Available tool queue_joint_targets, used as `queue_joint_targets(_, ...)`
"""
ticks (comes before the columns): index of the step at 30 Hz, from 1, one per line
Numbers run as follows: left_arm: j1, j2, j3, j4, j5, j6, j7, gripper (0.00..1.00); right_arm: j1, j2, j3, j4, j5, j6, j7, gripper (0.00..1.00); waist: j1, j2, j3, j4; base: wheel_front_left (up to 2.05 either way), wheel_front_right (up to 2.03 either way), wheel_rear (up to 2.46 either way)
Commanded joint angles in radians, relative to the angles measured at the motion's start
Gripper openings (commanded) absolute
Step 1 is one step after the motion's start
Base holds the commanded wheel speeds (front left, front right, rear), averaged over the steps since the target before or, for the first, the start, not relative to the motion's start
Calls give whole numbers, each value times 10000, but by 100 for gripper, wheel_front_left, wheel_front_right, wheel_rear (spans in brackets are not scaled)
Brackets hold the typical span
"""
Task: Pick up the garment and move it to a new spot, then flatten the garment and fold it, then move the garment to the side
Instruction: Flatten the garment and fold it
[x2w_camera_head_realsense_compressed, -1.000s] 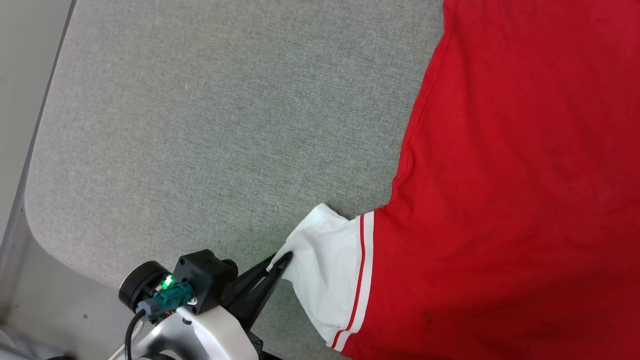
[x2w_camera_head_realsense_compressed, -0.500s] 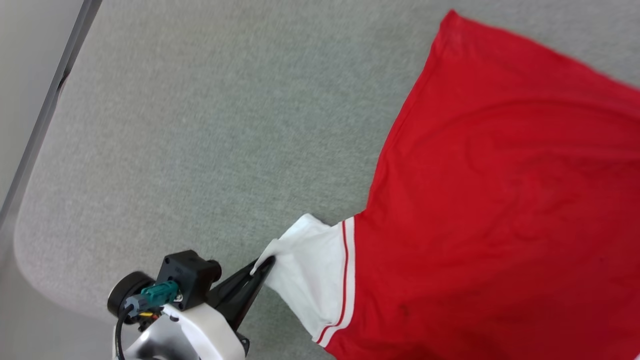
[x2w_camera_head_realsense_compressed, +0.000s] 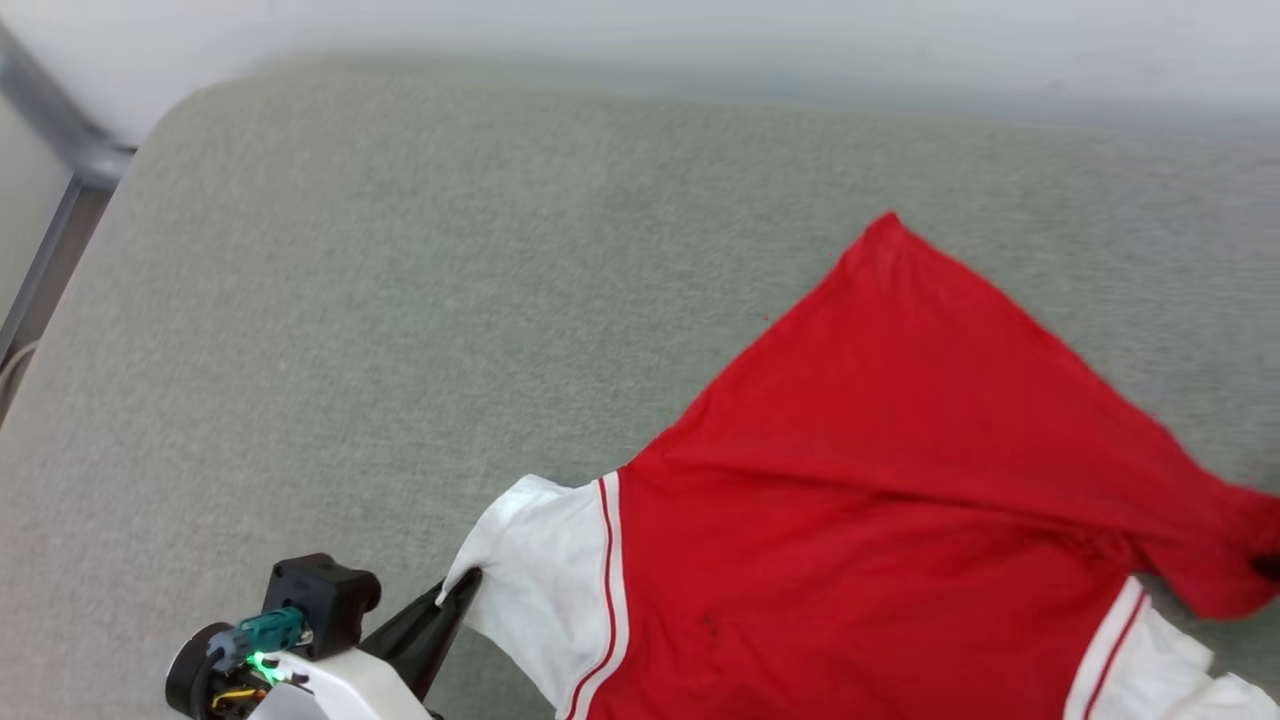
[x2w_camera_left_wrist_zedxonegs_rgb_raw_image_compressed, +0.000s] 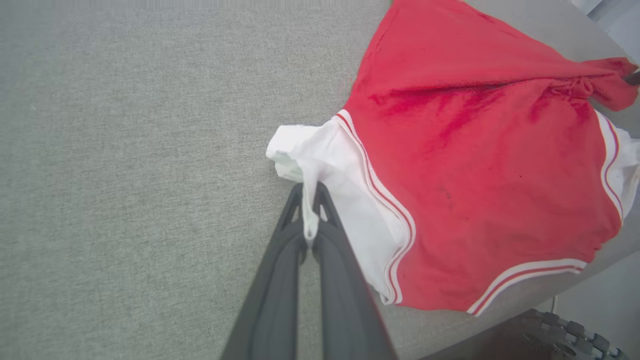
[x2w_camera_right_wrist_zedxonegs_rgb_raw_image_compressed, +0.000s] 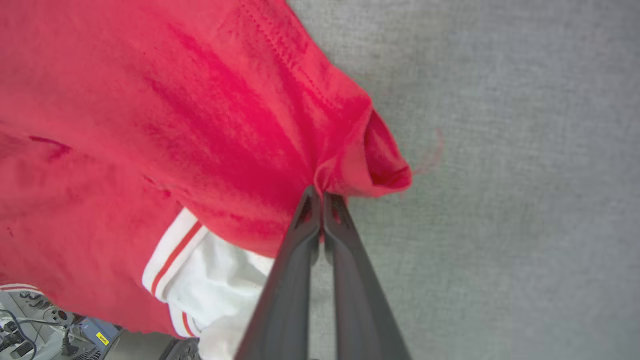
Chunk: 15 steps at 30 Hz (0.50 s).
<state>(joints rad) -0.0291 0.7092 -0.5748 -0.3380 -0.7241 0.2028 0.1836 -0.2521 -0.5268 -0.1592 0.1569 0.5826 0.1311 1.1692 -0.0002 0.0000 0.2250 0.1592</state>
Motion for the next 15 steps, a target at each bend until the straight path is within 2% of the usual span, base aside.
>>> queue_joint_targets(1,95,20,84,32,58,43,-152,0,442,142,-152,-187,113,-8,-52,0,2,0,-371,-344,0,0,0)
queue_joint_targets(15,129,-268,240,254,66,158,-849,0,3367,998,-839,-1527,379,-8,118,0,2,0,-787,-726,0,0,0)
